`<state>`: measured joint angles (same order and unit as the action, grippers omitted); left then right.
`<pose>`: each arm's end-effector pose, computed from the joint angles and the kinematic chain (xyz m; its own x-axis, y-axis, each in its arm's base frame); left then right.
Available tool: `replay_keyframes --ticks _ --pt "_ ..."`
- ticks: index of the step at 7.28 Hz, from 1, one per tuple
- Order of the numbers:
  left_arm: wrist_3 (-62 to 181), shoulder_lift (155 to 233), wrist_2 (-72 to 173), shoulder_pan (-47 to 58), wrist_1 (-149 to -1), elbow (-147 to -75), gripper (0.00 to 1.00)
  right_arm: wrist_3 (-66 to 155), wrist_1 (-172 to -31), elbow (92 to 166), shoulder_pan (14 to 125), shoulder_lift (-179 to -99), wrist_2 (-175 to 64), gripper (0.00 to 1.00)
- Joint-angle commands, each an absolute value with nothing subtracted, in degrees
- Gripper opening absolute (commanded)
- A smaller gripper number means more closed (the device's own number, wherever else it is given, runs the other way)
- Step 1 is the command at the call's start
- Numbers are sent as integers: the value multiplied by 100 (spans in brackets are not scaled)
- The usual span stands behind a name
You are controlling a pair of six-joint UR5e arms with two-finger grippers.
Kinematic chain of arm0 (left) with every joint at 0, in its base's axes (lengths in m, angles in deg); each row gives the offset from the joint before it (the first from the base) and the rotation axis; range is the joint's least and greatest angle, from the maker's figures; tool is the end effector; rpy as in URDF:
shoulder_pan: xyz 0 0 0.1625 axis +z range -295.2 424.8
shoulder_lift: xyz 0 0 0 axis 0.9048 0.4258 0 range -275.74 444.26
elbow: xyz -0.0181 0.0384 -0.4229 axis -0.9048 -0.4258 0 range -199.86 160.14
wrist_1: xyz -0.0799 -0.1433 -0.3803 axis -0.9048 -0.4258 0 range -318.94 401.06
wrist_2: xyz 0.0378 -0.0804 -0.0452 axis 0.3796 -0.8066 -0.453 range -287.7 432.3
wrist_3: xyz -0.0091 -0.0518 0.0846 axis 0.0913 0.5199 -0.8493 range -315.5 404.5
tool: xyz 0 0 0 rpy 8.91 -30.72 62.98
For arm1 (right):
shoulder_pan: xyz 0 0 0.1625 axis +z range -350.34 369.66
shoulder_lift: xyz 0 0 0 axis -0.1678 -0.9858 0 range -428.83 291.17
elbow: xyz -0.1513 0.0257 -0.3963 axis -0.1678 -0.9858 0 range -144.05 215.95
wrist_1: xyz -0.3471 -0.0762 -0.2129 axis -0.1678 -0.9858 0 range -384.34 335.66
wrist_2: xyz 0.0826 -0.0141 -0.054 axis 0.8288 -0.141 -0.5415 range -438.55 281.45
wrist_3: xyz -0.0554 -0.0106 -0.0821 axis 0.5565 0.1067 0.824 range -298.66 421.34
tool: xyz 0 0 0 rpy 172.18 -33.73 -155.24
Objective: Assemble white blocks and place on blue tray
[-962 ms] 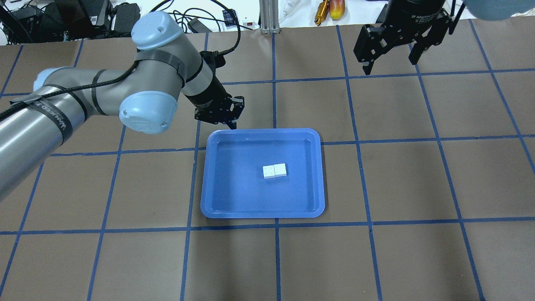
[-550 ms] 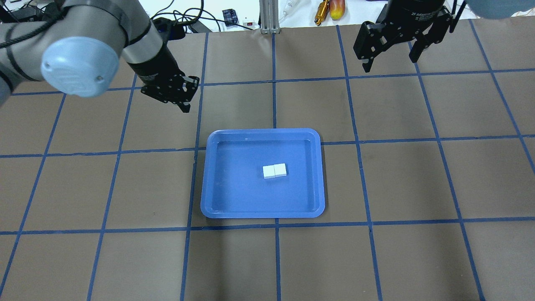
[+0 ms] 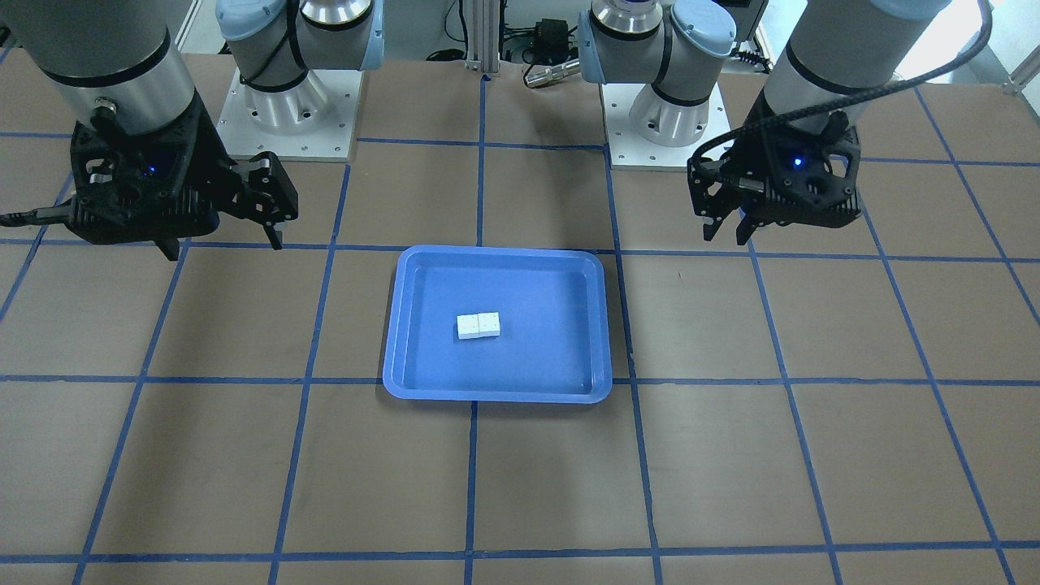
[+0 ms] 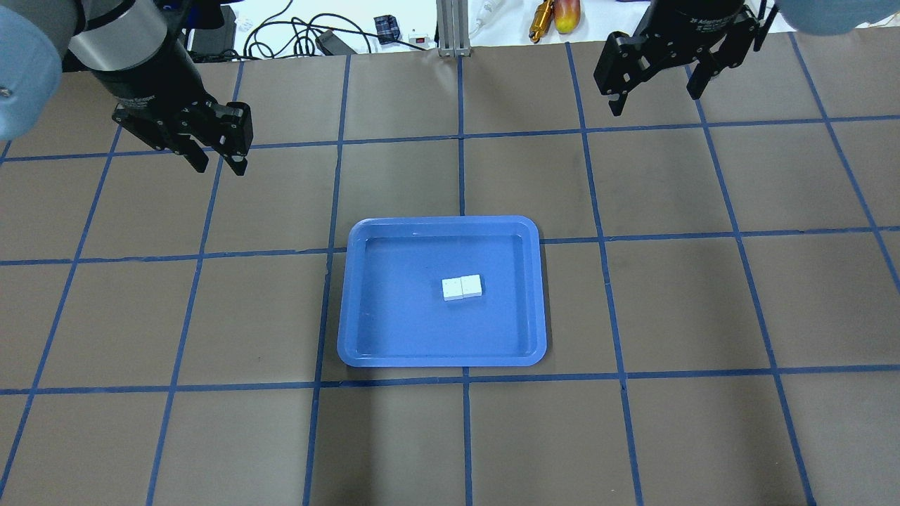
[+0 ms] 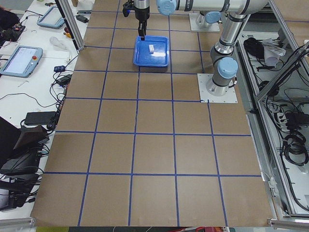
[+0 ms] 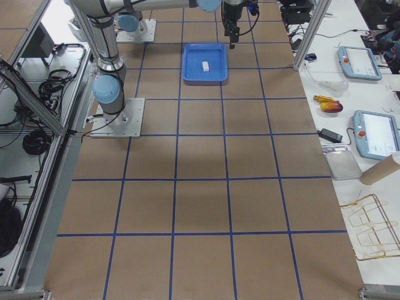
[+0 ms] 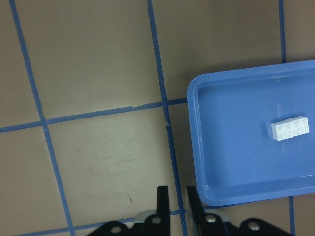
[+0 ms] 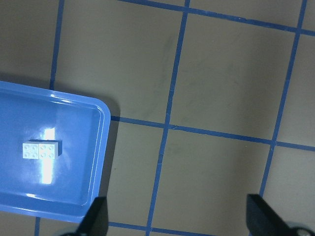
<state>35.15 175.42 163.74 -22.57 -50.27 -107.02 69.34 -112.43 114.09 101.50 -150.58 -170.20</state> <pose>-0.1077 -0.5063 0.4999 -0.9928 0.1168 -0.0258 0.1169 0.9931 -0.0020 0.1484 -0.5506 0.5113 -0.9849 -0.1699 0.0328 -0.1708 0.9850 -0.0256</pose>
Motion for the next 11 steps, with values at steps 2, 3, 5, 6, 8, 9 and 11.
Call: replay_keyframes --ticks 2,3,5,6,8,9,11 --pt "3896 17470 16344 -2257 -5000 -10670 100 6934 -11249 11418 10150 -15057 -17004 100" --pt "3940 17427 16344 -2265 -5043 -10704 100 6934 -11249 11418 10150 -15057 -17004 100" --pt "4098 17462 16266 -2257 -5035 -10705 100 6934 -11249 11409 10150 -15057 -16995 100" --pt "4098 17462 16265 -2257 -5035 -10696 100 6934 -11258 11409 10150 -15057 -17004 100" --pt "4098 17462 16274 -2257 -5044 -10696 100 6934 -11258 11409 10150 -15048 -16995 100" --pt "4098 17462 16274 -2257 -5044 -10696 100 6925 -11258 11400 10150 -15048 -17004 100" --pt "4098 17453 16274 -2257 -5044 -10696 100 6925 -11258 11409 10150 -15057 -16987 100"
